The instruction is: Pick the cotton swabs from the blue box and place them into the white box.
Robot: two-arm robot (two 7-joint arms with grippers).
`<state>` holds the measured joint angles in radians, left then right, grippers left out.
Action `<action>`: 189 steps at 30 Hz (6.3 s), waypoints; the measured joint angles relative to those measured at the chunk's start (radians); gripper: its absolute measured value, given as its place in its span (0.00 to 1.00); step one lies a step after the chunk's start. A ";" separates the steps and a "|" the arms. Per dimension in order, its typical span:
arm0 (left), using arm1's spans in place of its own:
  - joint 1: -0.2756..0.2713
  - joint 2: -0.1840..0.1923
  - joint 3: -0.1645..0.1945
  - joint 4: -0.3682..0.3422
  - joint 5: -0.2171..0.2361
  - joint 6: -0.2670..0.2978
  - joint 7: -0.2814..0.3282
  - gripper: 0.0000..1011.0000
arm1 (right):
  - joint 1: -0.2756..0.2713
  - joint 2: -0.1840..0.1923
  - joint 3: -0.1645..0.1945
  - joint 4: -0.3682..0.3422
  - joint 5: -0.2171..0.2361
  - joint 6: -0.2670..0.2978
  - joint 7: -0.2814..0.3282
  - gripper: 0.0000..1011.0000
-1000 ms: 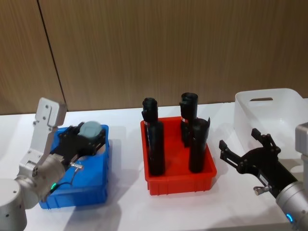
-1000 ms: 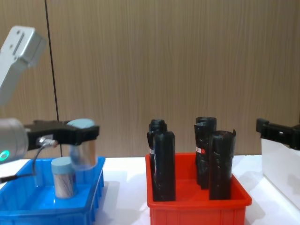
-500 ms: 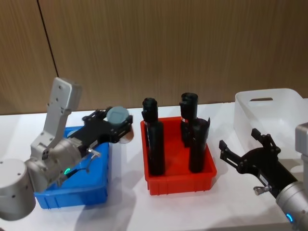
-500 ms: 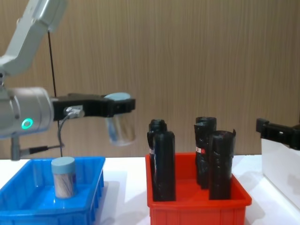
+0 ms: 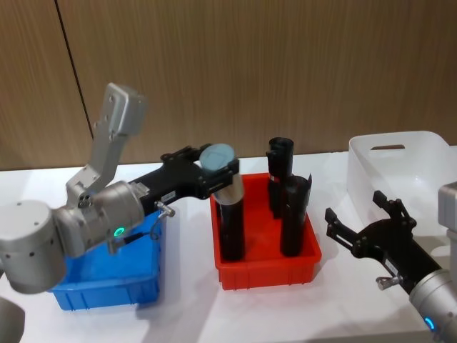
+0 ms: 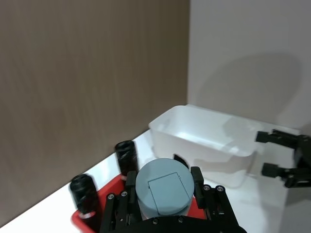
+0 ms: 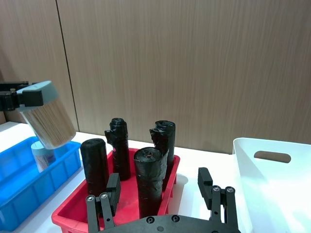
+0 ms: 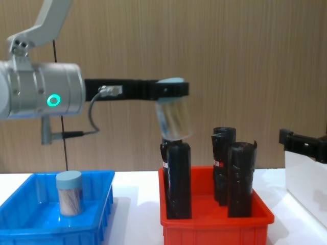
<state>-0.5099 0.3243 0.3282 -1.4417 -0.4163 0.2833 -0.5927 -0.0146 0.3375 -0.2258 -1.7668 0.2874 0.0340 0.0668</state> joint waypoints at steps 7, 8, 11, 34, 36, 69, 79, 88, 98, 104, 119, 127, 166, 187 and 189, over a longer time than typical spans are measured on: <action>-0.059 -0.031 0.014 0.027 -0.007 0.061 -0.093 0.66 | 0.000 0.000 0.000 0.000 0.000 0.000 0.000 0.99; -0.067 -0.035 0.016 0.032 -0.007 0.067 -0.103 0.66 | 0.000 0.000 0.000 0.000 0.000 0.000 0.000 0.99; -0.101 -0.054 0.026 0.055 -0.003 0.098 -0.146 0.66 | 0.000 0.000 0.000 0.000 0.000 0.000 0.000 0.99; -0.245 -0.134 0.065 0.167 0.034 0.216 -0.299 0.66 | 0.000 0.000 0.000 0.000 0.000 0.000 0.000 0.99; -0.249 -0.136 0.066 0.171 0.035 0.219 -0.304 0.66 | 0.000 0.000 0.000 0.000 0.000 0.000 0.000 0.99; -0.271 -0.148 0.072 0.188 0.040 0.236 -0.326 0.66 | -0.006 0.026 0.022 -0.001 0.028 0.013 0.032 0.99; -0.272 -0.149 0.072 0.188 0.040 0.237 -0.328 0.66 | -0.009 0.042 0.038 -0.001 0.068 0.016 0.067 0.99; -0.272 -0.149 0.072 0.189 0.040 0.237 -0.328 0.66 | 0.004 0.051 0.051 -0.015 0.125 0.032 0.122 0.99; -0.272 -0.149 0.072 0.188 0.040 0.237 -0.328 0.66 | 0.050 0.041 0.051 -0.025 0.148 0.078 0.177 0.99; -0.272 -0.149 0.072 0.188 0.040 0.237 -0.328 0.66 | 0.081 0.033 0.040 -0.024 0.129 0.121 0.211 0.99; -0.272 -0.149 0.072 0.188 0.040 0.237 -0.328 0.66 | 0.129 0.024 0.013 0.000 0.057 0.217 0.280 0.99; -0.272 -0.149 0.072 0.188 0.040 0.237 -0.328 0.66 | 0.161 0.012 0.004 0.011 0.033 0.240 0.296 0.99; -0.272 -0.149 0.072 0.188 0.040 0.237 -0.328 0.66 | 0.243 -0.023 -0.015 0.046 0.000 0.278 0.303 0.66; -0.272 -0.148 0.071 0.188 0.042 0.237 -0.328 0.84 | 0.218 -0.001 -0.010 0.019 0.021 0.264 0.291 0.63; -0.272 -0.148 0.071 0.188 0.042 0.237 -0.328 0.87 | 0.217 0.000 -0.010 0.017 0.021 0.263 0.290 0.63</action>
<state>-0.7820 0.1763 0.3997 -1.2532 -0.3746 0.5202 -0.9206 0.2023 0.3370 -0.2362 -1.7494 0.3089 0.2972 0.3568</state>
